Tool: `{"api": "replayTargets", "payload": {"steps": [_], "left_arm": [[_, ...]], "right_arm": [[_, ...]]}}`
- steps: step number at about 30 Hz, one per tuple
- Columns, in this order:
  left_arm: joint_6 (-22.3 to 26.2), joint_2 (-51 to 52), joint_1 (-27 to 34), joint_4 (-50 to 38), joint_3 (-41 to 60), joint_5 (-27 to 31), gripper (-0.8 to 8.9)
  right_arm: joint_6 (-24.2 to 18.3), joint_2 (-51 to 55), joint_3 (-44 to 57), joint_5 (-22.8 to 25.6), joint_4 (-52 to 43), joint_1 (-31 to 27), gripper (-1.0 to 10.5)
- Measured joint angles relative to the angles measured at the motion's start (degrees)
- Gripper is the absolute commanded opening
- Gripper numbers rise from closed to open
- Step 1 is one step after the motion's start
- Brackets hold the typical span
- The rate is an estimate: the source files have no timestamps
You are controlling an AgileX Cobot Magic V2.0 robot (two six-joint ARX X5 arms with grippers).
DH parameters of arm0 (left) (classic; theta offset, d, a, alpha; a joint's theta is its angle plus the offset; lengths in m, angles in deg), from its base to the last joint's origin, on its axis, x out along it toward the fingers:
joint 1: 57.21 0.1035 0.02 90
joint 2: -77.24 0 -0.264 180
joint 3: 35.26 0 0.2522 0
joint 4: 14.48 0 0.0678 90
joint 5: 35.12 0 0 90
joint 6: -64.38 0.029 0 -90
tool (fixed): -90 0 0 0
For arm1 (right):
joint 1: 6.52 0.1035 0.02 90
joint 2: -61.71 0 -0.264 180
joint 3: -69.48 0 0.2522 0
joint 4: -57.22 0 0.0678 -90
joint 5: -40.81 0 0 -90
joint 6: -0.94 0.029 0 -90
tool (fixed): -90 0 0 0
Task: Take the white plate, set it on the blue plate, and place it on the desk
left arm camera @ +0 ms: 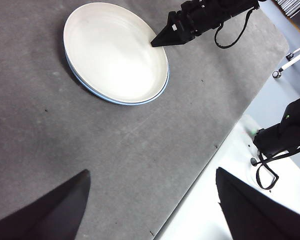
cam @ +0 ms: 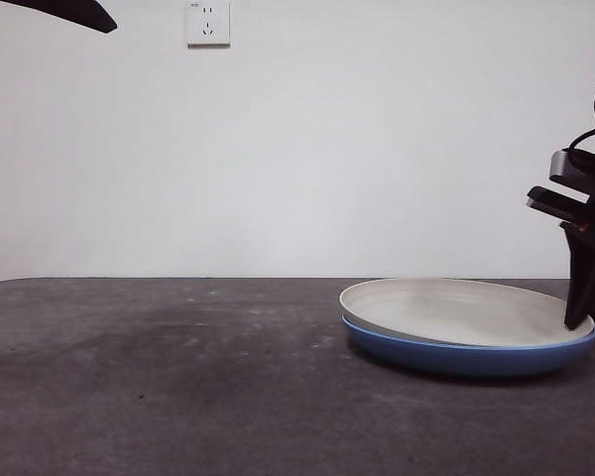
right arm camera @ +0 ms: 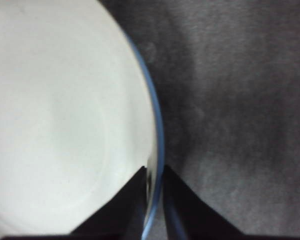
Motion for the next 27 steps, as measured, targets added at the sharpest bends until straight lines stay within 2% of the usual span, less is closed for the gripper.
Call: {"api": "replayTargets", "payload": {"steps": [11, 18, 23, 27], "left_arm": [[0.0, 0.0, 0.0, 0.2, 0.0, 0.0, 4.01], [0.0, 0.0, 0.0, 0.2, 0.0, 0.0, 4.01], [0.0, 0.0, 0.0, 0.2, 0.0, 0.0, 4.01], [0.0, 0.0, 0.0, 0.2, 0.0, 0.0, 4.01]], "right_arm": [[2.1, 2.9, 0.2, -0.8, -0.8, -0.2, 0.1], [5.2, 11.2, 0.2, -4.9, -2.6, 0.1, 0.1], [6.8, 12.5, -0.1, -5.2, -2.6, 2.7, 0.1], [8.7, 12.4, -0.5, -4.3, -4.9, 6.9, 0.1]]}}
